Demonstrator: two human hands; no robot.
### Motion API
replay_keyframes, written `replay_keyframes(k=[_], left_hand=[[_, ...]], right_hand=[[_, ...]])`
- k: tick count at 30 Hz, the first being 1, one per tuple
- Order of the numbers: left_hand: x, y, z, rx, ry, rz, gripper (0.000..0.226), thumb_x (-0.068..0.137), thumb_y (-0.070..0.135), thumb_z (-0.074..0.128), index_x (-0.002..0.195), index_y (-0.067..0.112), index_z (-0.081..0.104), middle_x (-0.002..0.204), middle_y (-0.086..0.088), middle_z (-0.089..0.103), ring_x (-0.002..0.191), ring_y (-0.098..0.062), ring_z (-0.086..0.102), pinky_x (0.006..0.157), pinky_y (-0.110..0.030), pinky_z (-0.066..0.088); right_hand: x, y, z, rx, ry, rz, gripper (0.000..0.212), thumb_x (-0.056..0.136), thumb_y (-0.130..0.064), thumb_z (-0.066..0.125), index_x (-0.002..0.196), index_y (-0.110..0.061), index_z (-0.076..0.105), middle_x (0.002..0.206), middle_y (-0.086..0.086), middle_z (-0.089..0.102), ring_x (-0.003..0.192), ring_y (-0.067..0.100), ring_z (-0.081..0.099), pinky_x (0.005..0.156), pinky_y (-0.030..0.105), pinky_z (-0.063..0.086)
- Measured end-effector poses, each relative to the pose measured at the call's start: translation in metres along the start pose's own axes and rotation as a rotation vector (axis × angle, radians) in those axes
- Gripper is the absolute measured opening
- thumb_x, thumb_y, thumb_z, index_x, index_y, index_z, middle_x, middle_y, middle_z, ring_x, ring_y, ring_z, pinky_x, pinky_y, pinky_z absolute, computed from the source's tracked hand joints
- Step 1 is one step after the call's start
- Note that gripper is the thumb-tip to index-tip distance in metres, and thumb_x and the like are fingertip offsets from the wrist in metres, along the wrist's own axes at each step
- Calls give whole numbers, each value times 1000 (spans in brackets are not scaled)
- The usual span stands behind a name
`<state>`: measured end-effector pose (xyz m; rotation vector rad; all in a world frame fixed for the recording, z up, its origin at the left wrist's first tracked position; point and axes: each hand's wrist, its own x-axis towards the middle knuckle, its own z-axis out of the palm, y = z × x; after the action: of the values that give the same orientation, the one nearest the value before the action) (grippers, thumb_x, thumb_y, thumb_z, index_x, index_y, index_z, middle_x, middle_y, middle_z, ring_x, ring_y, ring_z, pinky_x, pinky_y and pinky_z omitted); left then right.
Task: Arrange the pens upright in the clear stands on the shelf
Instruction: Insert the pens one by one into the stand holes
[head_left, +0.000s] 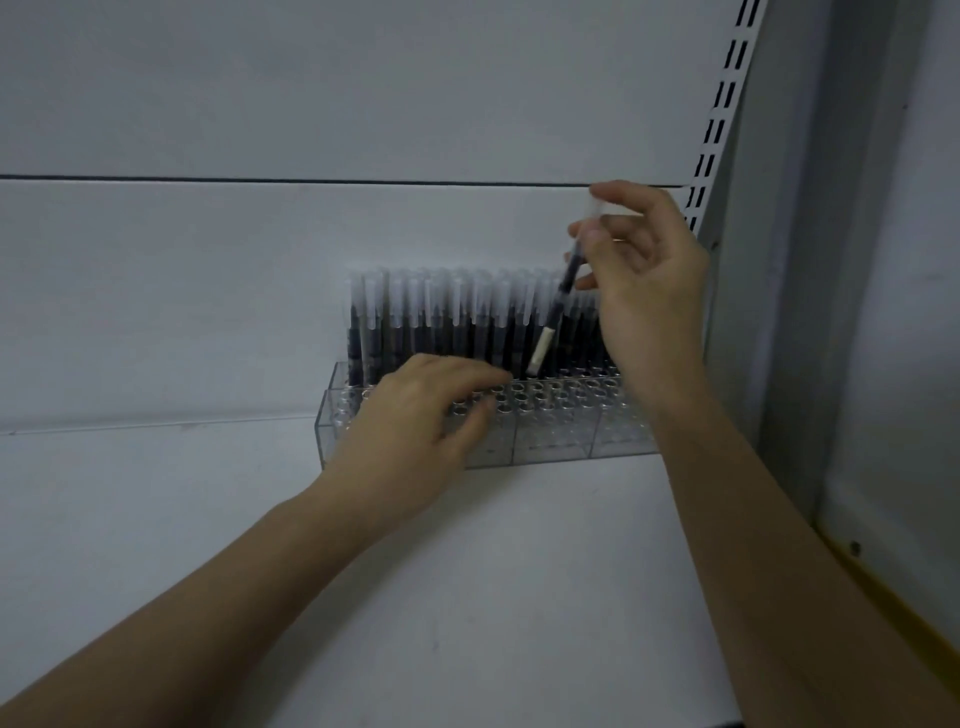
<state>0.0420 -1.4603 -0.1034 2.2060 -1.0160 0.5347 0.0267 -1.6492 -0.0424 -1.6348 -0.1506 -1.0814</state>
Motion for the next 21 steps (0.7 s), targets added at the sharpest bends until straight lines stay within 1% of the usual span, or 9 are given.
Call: replay_keyframes(k=[2,4,6,8,11,16,19,21], left_hand=[[-1,-5,5,186,-84,88,44,91,37,41,121,24,70,121,11,67,113,-16,58,93,-40,50],[-2,-9,10,268,-119,111,45,87,36,43,122,23,70,121,5,68,110,-24,62,86,-46,54],[-2,-13,11,338,-108,123,39,86,29,56,121,22,70,119,3,69,107,-27,64,82,-45,53],[-2,-16,13,380,-93,124,39,84,21,69,123,22,69,118,1,68,106,-29,64,81,-45,51],[-1,-17,14,390,-85,110,43,82,18,76,124,22,68,118,0,68,105,-30,63,80,-45,51],[-1,-18,15,399,-55,122,40,83,20,75,123,22,69,117,0,68,104,-29,63,79,-43,49],[0,-18,17,405,-42,115,38,83,25,64,121,24,70,116,1,68,103,-29,63,78,-42,49],[1,-18,18,418,-29,101,39,80,28,59,118,27,72,114,2,70,102,-27,64,76,-41,49]], right_hand=[[3,5,-5,-59,47,-6,22,97,-11,59,113,-25,63,101,0,68,94,13,67,83,44,59],[6,9,-9,-100,80,-1,19,99,-15,58,115,-24,64,99,-7,65,92,14,66,81,43,59],[7,11,-11,-137,87,1,18,100,-16,57,116,-22,64,97,-10,63,90,15,66,78,40,60],[8,13,-12,-158,80,4,18,100,-16,57,115,-21,65,97,-8,63,87,15,66,76,38,60],[8,14,-11,-177,59,6,17,99,-16,58,113,-24,65,96,-9,63,87,15,66,77,38,60],[8,14,-10,-188,47,-7,16,99,-16,59,111,-24,65,97,-6,64,89,16,67,78,40,59],[8,15,-10,-202,47,-18,16,99,-16,59,111,-24,64,99,-4,65,89,16,67,77,39,60],[9,15,-10,-194,48,-19,16,98,-15,59,111,-22,64,99,-2,65,88,17,68,75,37,60]])
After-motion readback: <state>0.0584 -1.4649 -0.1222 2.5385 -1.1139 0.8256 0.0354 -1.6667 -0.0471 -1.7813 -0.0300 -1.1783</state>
